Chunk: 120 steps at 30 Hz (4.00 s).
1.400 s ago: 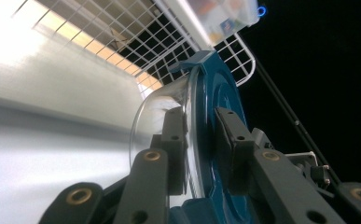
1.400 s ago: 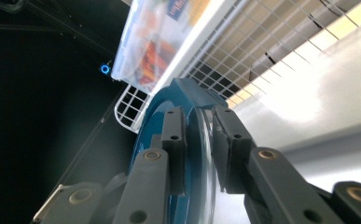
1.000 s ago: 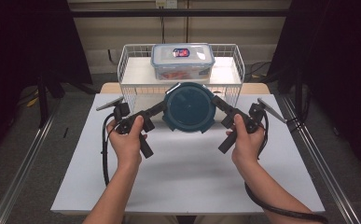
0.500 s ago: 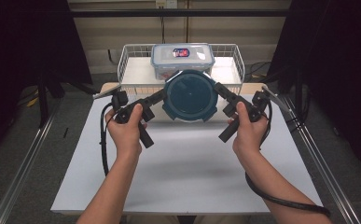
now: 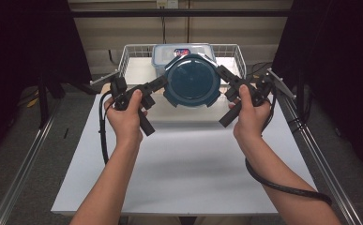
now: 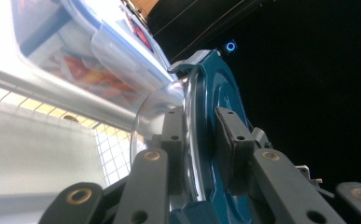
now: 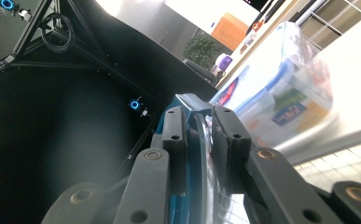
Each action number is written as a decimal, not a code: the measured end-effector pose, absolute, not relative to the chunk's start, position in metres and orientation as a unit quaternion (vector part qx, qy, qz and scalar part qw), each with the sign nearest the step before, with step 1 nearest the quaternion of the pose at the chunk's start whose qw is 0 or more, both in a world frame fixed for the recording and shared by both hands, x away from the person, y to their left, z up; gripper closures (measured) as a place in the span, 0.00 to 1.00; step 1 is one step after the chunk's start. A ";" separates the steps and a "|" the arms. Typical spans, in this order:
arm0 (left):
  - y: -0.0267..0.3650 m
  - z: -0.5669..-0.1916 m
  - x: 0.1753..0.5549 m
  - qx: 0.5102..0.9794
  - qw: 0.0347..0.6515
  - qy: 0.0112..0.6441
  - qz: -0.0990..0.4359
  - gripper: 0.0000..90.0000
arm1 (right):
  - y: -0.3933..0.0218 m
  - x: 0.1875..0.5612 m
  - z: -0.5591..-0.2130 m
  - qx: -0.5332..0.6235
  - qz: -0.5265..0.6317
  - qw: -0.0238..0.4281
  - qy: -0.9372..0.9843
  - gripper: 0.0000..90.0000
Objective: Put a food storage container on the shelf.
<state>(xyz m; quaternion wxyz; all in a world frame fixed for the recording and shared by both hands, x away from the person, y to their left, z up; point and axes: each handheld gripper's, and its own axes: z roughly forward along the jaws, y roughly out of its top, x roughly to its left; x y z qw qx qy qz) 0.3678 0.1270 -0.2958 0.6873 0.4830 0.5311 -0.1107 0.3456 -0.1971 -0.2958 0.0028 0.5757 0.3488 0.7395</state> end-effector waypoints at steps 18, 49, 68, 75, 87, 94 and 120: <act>0.134 -0.266 0.396 0.466 0.698 0.533 -0.108 0.83 | -0.187 0.377 -0.270 0.571 0.747 0.007 0.339 0.85; 0.133 -0.248 0.461 0.445 0.713 0.533 -0.094 0.84 | -0.182 0.441 -0.259 0.586 0.744 0.008 0.322 0.84; 0.117 -0.249 0.510 0.424 0.696 0.568 -0.112 0.83 | -0.188 0.482 -0.258 0.627 0.718 0.010 0.303 0.84; 0.113 -0.256 0.522 0.408 0.696 0.579 -0.113 0.83 | -0.188 0.492 -0.253 0.635 0.708 0.011 0.309 0.84; 0.110 -0.257 0.526 0.408 0.696 0.583 -0.099 0.81 | -0.185 0.503 -0.257 0.650 0.692 0.026 0.312 0.83; 0.111 -0.257 0.526 0.427 0.700 0.565 -0.094 0.71 | -0.185 0.504 -0.259 0.639 0.696 0.026 0.327 0.69; 0.105 -0.267 0.441 0.463 0.709 0.529 -0.062 0.27 | -0.194 0.420 -0.278 0.581 0.725 0.029 0.369 0.37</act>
